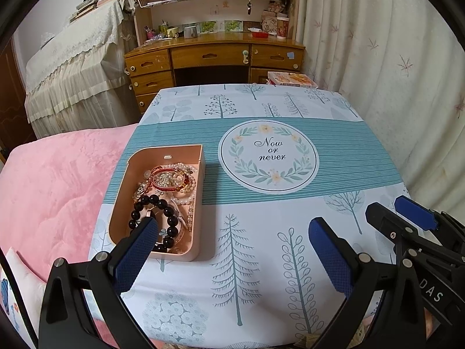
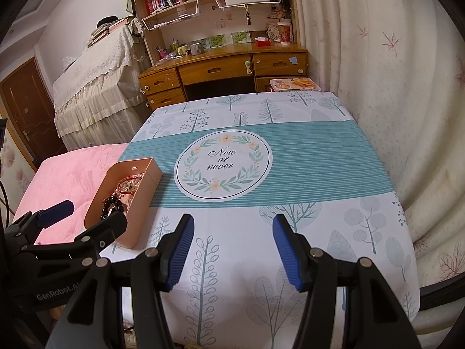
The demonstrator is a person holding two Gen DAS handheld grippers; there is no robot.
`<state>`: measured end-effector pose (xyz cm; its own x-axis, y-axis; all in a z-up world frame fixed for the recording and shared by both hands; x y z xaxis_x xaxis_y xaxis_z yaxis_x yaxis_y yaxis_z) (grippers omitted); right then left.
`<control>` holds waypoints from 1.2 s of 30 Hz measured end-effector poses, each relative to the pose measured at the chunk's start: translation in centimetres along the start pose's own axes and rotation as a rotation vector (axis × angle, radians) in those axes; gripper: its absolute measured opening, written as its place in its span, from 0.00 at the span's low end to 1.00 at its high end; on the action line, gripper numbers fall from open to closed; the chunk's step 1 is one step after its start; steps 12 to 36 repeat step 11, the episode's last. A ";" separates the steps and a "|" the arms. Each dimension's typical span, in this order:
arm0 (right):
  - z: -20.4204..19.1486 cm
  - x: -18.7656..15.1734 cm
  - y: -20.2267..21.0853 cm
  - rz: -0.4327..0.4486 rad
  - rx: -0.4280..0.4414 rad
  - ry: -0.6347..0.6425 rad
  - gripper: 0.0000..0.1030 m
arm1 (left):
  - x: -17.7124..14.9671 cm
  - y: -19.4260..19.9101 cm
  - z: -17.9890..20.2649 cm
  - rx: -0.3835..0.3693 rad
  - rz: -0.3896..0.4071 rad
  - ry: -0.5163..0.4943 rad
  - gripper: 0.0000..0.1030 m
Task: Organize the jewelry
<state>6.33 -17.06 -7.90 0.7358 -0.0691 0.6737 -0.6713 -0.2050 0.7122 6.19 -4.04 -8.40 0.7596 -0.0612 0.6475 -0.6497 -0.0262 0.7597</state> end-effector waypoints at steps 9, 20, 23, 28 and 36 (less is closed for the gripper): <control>0.1 -0.1 -0.2 -0.003 0.000 -0.002 0.55 | -0.1 0.0 0.1 -0.001 -0.008 0.001 0.99; 0.1 -0.1 -0.3 -0.003 0.001 -0.003 0.55 | -0.1 0.0 0.1 -0.007 -0.016 0.004 0.99; 0.1 -0.1 -0.3 -0.003 0.001 -0.003 0.55 | -0.1 0.0 0.1 -0.007 -0.016 0.004 0.99; 0.1 -0.1 -0.3 -0.003 0.001 -0.003 0.55 | -0.1 0.0 0.1 -0.007 -0.016 0.004 0.99; 0.1 -0.1 -0.3 -0.003 0.001 -0.003 0.55 | -0.1 0.0 0.1 -0.007 -0.016 0.004 0.99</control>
Point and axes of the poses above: each gripper's, at about its wrist camera, not at the fingertips, and y roughly against the way its jaws point, z to its right, x to its top, the point moved 8 cm from there along -y, roughly the way its jaws point, and after that the axes turned 6 degrees about x, right-handed, at the moved point
